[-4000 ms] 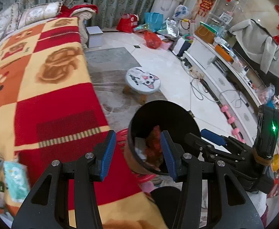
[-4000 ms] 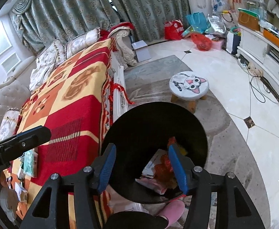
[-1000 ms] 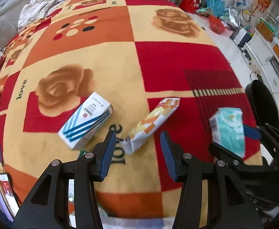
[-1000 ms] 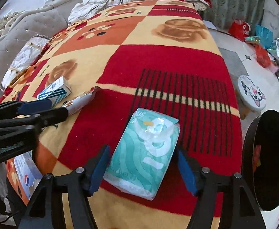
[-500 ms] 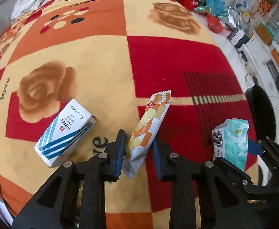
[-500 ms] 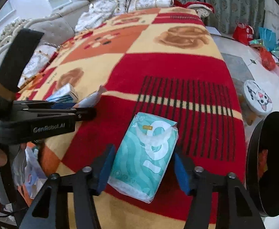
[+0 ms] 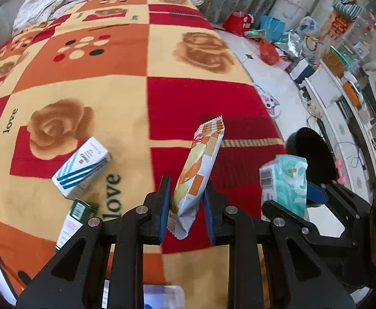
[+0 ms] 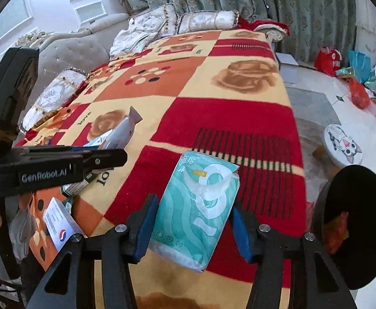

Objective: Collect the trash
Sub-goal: 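Carry the snack wrapper and tissue pack over the black bin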

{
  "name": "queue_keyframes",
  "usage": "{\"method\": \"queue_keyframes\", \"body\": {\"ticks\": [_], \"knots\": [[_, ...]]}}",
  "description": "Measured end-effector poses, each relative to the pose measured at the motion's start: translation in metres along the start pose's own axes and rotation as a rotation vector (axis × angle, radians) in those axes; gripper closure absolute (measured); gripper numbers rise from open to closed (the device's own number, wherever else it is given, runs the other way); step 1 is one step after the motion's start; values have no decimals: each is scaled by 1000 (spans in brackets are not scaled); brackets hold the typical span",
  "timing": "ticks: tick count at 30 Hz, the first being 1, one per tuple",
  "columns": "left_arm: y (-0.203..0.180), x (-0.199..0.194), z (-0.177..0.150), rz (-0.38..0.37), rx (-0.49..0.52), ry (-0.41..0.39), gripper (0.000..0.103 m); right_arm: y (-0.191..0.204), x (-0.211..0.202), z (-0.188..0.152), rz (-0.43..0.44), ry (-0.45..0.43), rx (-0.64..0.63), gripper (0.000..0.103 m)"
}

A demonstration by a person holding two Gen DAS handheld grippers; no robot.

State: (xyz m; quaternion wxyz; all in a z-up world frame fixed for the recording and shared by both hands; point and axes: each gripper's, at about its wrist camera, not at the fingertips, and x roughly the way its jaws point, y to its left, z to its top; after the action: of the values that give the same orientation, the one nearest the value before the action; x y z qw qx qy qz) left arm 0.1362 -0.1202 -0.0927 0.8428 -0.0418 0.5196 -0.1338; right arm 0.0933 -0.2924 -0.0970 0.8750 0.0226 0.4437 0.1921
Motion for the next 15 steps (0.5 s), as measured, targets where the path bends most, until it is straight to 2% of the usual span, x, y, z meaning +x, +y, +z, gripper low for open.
{"method": "queue_keyframes", "body": {"ticks": [15], "knots": [[-50,-26,-2,-39,60,-71,82,-27,-41,-2,-52,-66,43,50]]}}
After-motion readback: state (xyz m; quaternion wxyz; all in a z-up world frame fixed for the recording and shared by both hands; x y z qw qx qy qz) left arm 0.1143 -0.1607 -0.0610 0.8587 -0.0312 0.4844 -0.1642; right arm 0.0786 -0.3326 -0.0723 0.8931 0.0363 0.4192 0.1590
